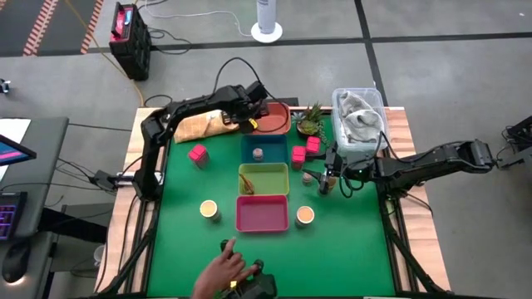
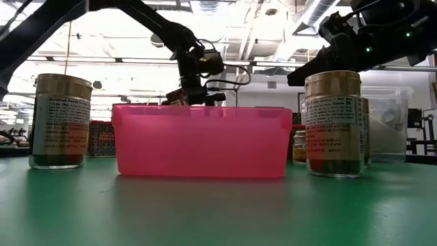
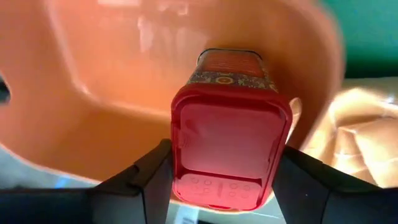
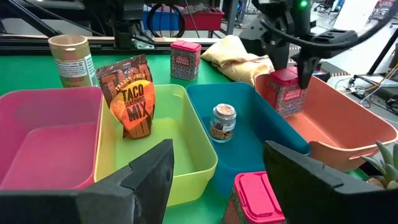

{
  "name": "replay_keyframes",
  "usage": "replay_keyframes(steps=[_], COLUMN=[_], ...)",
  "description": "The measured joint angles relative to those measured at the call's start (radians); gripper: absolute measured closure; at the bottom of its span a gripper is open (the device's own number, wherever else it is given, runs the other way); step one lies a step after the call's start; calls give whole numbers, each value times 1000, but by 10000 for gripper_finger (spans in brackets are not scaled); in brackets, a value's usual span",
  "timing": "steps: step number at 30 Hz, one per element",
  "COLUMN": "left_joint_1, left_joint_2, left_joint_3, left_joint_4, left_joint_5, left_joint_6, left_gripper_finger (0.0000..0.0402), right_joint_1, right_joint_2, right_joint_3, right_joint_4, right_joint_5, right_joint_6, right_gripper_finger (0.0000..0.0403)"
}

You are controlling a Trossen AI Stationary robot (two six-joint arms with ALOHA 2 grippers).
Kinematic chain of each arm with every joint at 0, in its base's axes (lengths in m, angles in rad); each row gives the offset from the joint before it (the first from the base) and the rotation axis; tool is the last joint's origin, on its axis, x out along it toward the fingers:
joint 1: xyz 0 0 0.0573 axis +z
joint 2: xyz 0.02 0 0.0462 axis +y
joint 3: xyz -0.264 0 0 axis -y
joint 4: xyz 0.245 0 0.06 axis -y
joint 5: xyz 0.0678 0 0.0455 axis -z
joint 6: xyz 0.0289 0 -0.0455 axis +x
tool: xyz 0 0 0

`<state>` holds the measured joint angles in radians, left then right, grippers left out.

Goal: Sort spices by type
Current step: Put the red seasoning can into the orange bin

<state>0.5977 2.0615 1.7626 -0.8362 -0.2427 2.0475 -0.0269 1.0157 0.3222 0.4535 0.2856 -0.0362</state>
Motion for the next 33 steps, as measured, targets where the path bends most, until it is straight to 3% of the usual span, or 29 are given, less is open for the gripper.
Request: replay_keyframes(steps=[16,33], left_joint_1=[-11,-27], left_joint_2=[0,0], left_joint_3=[-31,-24], left_joint_4=[3,39], left_joint_5=[-21,-30], left_joint_6=[-164,-255], left_gripper_finger=[121,115], right_joint_1=[0,0], right_joint_2=[0,0], right_joint_3=[0,0], right_joint_4=[-1,-5], right_joint_5=[0,0], right_joint_6=[2,-6], right_gripper_finger=[127,127])
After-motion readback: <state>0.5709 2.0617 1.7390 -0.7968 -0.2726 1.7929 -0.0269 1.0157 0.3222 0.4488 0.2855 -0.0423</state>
